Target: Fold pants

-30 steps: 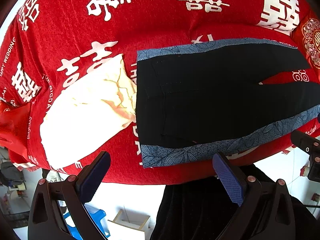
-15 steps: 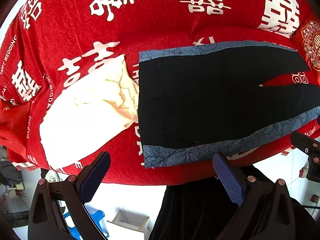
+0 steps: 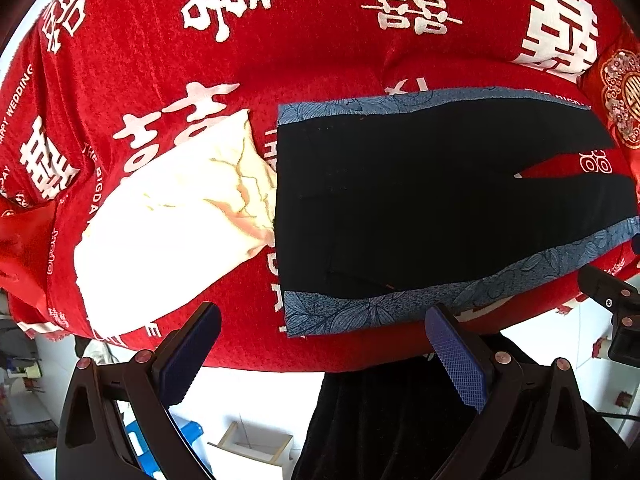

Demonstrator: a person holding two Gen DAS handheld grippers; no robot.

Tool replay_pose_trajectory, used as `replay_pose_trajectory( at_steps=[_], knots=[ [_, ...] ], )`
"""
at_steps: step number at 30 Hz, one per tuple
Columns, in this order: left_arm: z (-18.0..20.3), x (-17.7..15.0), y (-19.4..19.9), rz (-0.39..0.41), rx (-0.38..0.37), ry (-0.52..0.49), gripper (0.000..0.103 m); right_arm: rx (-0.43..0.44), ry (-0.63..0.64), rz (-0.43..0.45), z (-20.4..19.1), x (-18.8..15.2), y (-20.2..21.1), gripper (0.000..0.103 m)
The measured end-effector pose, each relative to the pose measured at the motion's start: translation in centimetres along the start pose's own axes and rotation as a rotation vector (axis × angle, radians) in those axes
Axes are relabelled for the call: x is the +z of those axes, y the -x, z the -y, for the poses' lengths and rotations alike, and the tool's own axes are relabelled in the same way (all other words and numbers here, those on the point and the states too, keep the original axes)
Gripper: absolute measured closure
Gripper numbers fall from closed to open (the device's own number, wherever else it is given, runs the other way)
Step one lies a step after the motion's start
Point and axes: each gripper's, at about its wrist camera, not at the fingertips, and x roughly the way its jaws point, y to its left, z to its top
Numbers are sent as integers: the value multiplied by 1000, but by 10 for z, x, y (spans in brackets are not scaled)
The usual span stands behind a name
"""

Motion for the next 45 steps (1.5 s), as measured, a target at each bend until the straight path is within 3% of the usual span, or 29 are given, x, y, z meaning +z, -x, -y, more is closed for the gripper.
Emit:
replay_pose_trajectory(
  at_steps=[30, 34, 37, 45],
  knots=[
    [-11, -2, 1, 25, -20, 28, 0, -17, -74, 22, 9, -6, 1, 0],
    [-10, -1, -1, 31, -2, 62, 0, 6, -68, 31, 15, -5, 0, 0],
    [-6, -4, -9, -4, -29, 92, 0, 24, -65, 27, 23, -5, -3, 0],
    [-4, -19, -35, -62, -82, 259, 0, 171, -94, -40, 65, -25, -26, 0]
  ],
)
